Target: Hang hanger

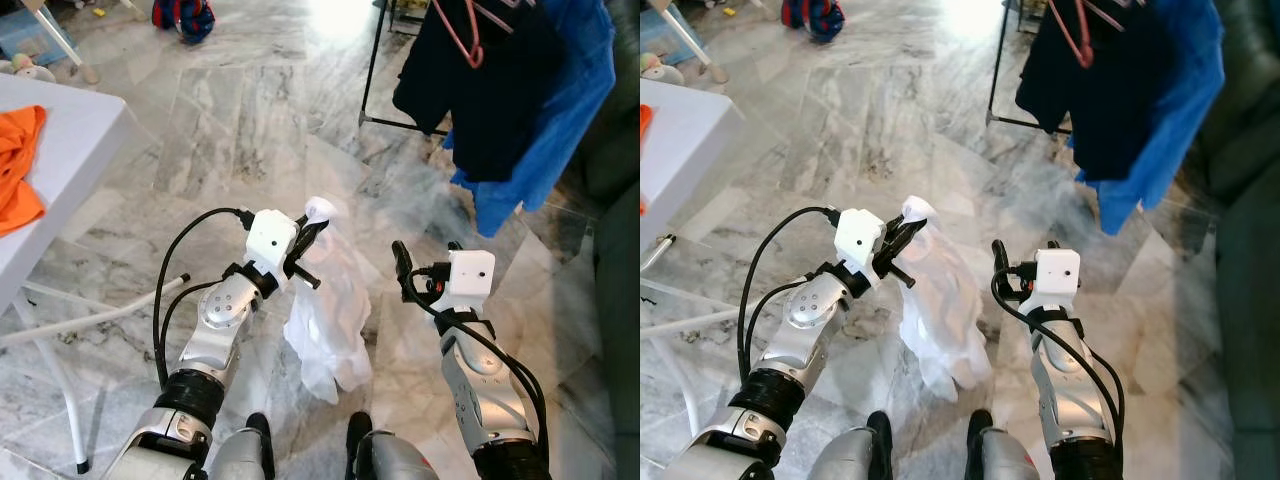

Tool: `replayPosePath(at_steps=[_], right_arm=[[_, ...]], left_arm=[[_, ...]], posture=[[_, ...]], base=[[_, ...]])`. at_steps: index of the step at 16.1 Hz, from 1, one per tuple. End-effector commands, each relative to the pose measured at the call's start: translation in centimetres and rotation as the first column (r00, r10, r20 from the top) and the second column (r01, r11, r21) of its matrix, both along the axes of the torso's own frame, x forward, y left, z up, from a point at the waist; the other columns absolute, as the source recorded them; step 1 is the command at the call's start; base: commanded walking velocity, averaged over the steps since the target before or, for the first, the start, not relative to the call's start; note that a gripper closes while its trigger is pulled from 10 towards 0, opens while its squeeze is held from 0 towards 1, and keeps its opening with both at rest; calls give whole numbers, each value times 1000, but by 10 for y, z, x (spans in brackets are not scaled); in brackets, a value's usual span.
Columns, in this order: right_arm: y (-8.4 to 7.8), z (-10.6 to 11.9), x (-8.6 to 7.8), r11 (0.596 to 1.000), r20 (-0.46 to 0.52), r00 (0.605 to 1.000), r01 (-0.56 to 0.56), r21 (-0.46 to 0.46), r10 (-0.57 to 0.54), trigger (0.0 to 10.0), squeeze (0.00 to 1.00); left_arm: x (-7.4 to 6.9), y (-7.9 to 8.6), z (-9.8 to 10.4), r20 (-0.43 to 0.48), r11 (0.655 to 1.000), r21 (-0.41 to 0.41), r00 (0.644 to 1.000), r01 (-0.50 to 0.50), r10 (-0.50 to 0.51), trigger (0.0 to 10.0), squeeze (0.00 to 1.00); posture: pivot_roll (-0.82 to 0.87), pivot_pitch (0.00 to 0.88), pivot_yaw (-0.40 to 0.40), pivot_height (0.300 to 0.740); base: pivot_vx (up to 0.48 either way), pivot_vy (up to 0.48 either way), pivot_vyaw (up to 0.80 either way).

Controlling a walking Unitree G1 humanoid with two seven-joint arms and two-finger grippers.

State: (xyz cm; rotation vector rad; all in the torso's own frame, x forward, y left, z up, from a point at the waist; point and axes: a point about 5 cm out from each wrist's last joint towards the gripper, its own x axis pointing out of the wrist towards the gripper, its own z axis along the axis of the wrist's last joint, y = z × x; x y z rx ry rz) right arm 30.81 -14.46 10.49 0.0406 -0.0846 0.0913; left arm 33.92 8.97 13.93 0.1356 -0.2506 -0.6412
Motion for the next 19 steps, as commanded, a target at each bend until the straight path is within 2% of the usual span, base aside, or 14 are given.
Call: replayPosePath(at_steps=[1,6,9,10,14,19], right_arm=[[-1,1,-1,1000,-2,1000,5,-12,-5,10000,0],[-3,3,4,1000,-4,1000,20,-23,-20,10000,0],[-3,2,7,987,15,997,81,-141,-80,10000,0],[-4,1,7,993,8,997,72,-90,-72,10000,0],[-15,2,5,987,2,991,131,-94,-131,10000,0],[-10,3,4,992,15,996,92,-88,-91,10000,0]], left_arm=[[-1,-1,4,10,1000,-17,1000,9,-8,10000,0],[-1,-2,4,2,1000,-20,1000,14,-14,10000,0],[0,-3,6,-1,1000,-18,1000,20,-20,10000,0],[0,-4,6,-1,999,-19,1000,27,-27,10000,0],[-1,-6,5,-5,999,-23,1000,30,-30,10000,0],[-1,-3,3,-15,999,-34,1000,5,-6,10000,0]], posture=[[0,264,-12,740],[6,255,-9,740],[5,251,-6,740],[5,252,-4,740],[5,250,-6,740],[4,238,-18,740]], base=[[409,0,0],[424,0,0],[425,0,0],[424,0,0],[424,0,0],[407,207,0]])
